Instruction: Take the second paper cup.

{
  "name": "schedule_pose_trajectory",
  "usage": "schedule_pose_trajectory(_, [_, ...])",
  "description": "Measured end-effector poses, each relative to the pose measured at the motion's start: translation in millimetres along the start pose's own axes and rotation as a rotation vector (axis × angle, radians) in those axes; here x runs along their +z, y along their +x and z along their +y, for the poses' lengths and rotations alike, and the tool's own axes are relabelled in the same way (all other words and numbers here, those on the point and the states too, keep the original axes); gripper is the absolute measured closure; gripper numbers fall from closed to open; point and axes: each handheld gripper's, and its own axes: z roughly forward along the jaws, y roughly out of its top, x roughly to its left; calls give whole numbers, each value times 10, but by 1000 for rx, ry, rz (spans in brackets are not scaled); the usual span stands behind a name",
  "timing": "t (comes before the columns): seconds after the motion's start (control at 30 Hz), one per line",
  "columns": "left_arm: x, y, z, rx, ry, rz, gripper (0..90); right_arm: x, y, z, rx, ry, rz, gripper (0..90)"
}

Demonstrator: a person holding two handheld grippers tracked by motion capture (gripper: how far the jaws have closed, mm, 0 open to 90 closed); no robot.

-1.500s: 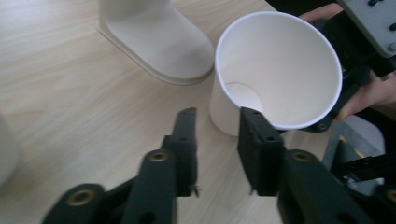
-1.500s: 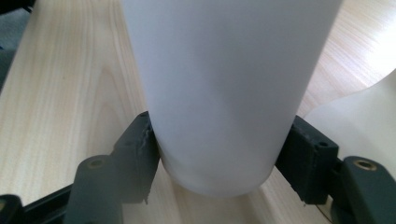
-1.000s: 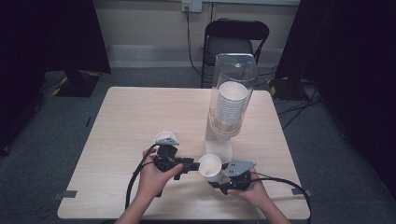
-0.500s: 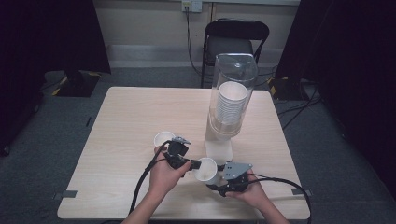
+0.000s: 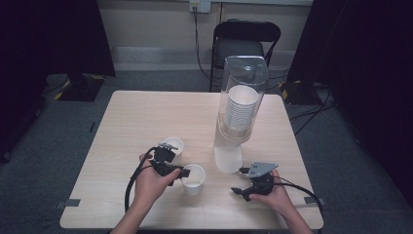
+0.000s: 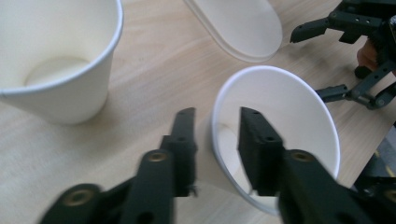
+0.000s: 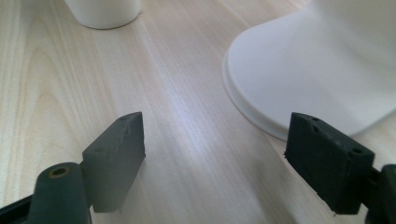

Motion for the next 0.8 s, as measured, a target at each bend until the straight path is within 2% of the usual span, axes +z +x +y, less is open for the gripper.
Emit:
schedule_pose_trajectory(0.1, [-143, 46, -72, 50, -71, -42, 445, -38, -34, -34, 17, 1, -3, 191])
schedule_pose_trajectory(0.17, [-276, 106, -147, 107, -121, -45, 360, -57, -57, -59, 21, 23, -18, 172])
schedule_pose_trajectory(0.27, [-440, 245, -315, 134, -158, -39, 282, -80, -87, -84, 51, 39, -28, 154])
schedule_pose_trajectory(0.33, [-486, 380, -464, 154, -146, 3, 253, -79, -101, -91, 58, 52, -32, 140])
schedule_pose_trajectory(0.37, [-486, 453, -548, 145, -131, 18, 229, -80, -107, -92, 61, 53, -32, 140])
schedule_pose_trajectory(0.4, [-476, 526, -634, 135, -117, 28, 208, -81, -109, -94, 67, 54, -34, 139])
schedule_pose_trajectory(0.47, [-430, 650, -800, 150, -92, 48, 200, -81, -117, -96, 74, 57, -34, 139])
schedule_pose_trajectory(0.57, [-354, 774, -977, 143, -52, 71, 198, -80, -129, -98, 84, 60, -27, 138])
schedule_pose_trajectory(0.67, [-288, 821, -1045, 194, -23, 96, 202, -79, -134, -98, 90, 62, -24, 138])
schedule_pose_trajectory(0.73, [-253, 827, -1052, 189, -26, 103, 197, -79, -135, -99, 92, 63, -24, 138])
schedule_pose_trajectory(0.8, [-233, 825, -1056, 210, -32, 115, 195, -78, -138, -99, 92, 64, -22, 138])
